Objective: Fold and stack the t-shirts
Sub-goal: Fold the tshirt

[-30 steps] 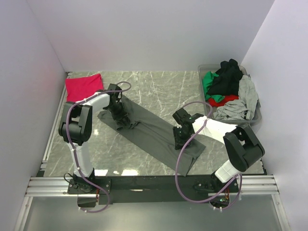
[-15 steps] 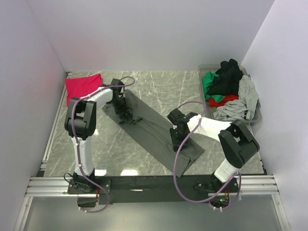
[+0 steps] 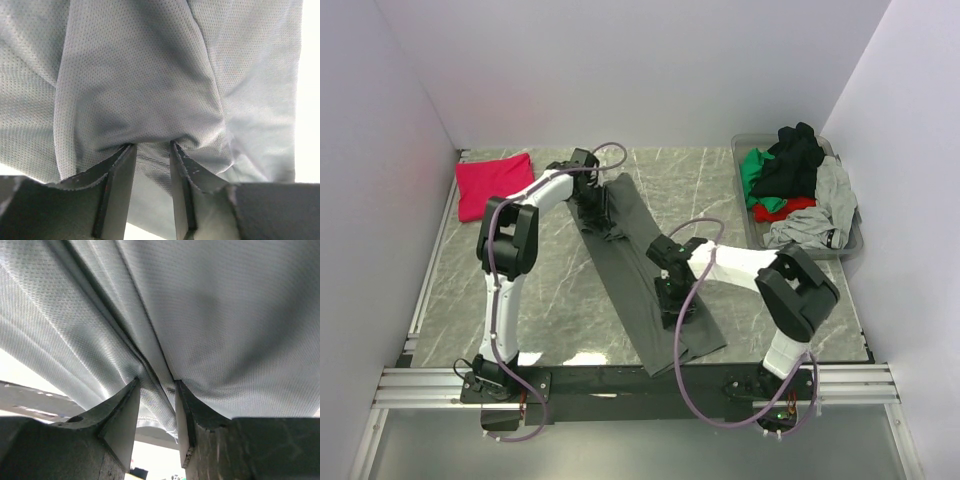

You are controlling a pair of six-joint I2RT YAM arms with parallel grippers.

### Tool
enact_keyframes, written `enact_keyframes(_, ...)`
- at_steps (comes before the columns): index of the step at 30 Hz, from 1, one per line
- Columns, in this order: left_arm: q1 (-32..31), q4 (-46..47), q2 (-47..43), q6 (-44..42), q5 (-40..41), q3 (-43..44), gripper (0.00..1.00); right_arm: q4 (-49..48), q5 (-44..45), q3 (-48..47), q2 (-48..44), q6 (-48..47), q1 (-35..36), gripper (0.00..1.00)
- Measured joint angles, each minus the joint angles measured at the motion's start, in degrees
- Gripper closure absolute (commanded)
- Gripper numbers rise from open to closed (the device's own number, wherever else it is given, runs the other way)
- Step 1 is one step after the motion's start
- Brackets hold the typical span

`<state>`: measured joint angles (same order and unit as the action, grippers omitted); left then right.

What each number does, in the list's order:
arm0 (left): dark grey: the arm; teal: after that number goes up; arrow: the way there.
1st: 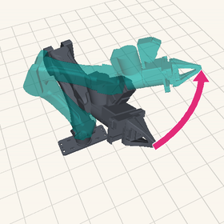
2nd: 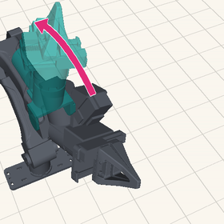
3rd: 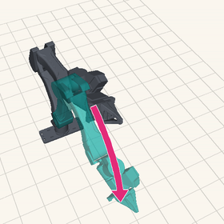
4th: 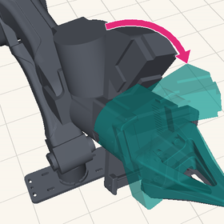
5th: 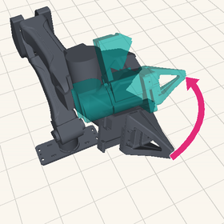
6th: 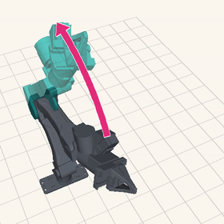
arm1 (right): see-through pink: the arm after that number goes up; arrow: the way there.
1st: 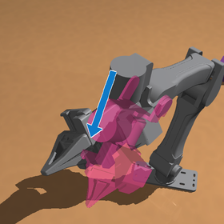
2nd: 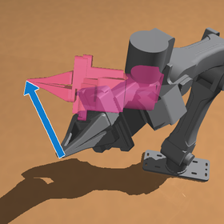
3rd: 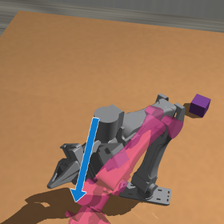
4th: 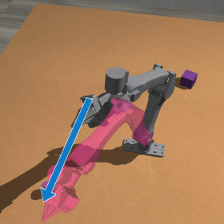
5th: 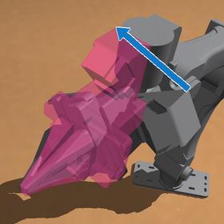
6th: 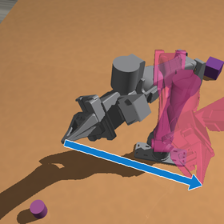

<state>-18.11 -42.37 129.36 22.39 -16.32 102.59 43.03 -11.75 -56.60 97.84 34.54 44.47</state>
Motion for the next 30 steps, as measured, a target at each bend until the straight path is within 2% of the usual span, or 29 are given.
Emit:
enact_keyframes(16,-0.7,1.4,10.8,-4.2,-1.9,17.7,0.50,0.7,-4.0,-13.0,10.8,9.5,5.3,0.58)
enact_keyframes(21,-0.7,2.9,12.7,-4.2,-2.5,20.7,0.47,0.2,-4.8,-15.8,12.7,10.8,6.0,0.58)
enact_keyframes(30,-0.7,7.8,13.1,-3.6,-3.2,21.2,0.34,4.9,-4.8,-25.0,14.6,9.8,7.3,0.57)
